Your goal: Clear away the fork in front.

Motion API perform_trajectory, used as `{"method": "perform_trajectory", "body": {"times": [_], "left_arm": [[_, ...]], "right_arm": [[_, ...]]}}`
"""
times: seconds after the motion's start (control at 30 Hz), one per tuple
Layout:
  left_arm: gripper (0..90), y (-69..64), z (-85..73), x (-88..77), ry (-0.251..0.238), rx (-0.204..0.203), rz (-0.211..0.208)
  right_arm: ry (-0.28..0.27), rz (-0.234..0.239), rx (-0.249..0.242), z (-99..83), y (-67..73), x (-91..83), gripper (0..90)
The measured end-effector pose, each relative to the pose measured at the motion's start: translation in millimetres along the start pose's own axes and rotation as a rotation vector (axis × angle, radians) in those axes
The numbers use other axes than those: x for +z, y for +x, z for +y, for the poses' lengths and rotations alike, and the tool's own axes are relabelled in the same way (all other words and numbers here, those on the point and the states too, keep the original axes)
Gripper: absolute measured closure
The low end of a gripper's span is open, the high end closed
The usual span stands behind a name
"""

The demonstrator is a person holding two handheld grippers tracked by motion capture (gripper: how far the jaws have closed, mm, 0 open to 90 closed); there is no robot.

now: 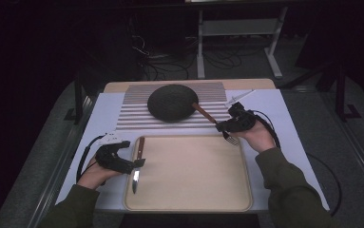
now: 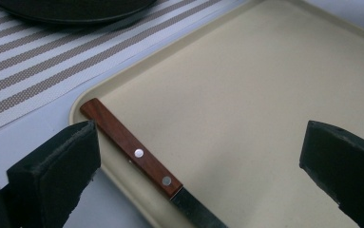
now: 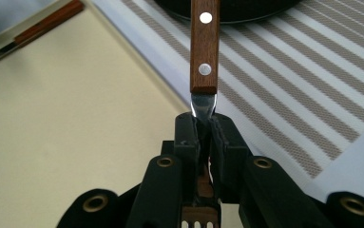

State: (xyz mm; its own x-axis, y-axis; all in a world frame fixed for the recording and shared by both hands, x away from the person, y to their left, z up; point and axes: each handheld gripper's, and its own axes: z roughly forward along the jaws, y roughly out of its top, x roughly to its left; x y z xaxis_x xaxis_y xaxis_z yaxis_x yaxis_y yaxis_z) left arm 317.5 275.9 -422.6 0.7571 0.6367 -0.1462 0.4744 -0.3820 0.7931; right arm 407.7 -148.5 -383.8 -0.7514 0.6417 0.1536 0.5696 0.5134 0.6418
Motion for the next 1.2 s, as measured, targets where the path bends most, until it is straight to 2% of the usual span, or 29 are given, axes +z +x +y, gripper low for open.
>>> {"method": "perform_trajectory", "body": {"times": [0.2, 0.37, 0.57, 0.83, 1.07, 1.2], "left_arm": [[0.0, -3.8, 8.2, 5.9, -0.013, -0.017, -0.007], [0.0, -7.8, 17.2, 9.7, -0.025, -0.012, -0.006], [0.0, -13.7, 27.2, 17.0, -0.017, -0.001, 0.004], [0.0, -23.0, 45.5, 30.5, -0.032, 0.017, -0.02], [0.0, -36.4, 62.8, 51.7, -0.051, 0.039, -0.056], [0.0, -42.8, 71.5, 63.2, -0.072, 0.038, -0.076]], "right_arm": [[-0.03, 0.043, -0.018, -10.6, 14.6, -3.0, 81.5], [-0.048, 0.074, -0.035, -19.0, 26.9, -6.9, 81.4], [-0.068, 0.094, -0.045, -25.7, 39.8, -6.8, 81.4], [-0.075, 0.122, -0.047, -31.8, 52.6, -0.9, 81.4], [-0.093, 0.132, -0.062, -31.6, 58.6, 1.3, 81.4], [-0.099, 0.132, -0.068, -31.3, 61.4, 3.2, 81.4]]}}
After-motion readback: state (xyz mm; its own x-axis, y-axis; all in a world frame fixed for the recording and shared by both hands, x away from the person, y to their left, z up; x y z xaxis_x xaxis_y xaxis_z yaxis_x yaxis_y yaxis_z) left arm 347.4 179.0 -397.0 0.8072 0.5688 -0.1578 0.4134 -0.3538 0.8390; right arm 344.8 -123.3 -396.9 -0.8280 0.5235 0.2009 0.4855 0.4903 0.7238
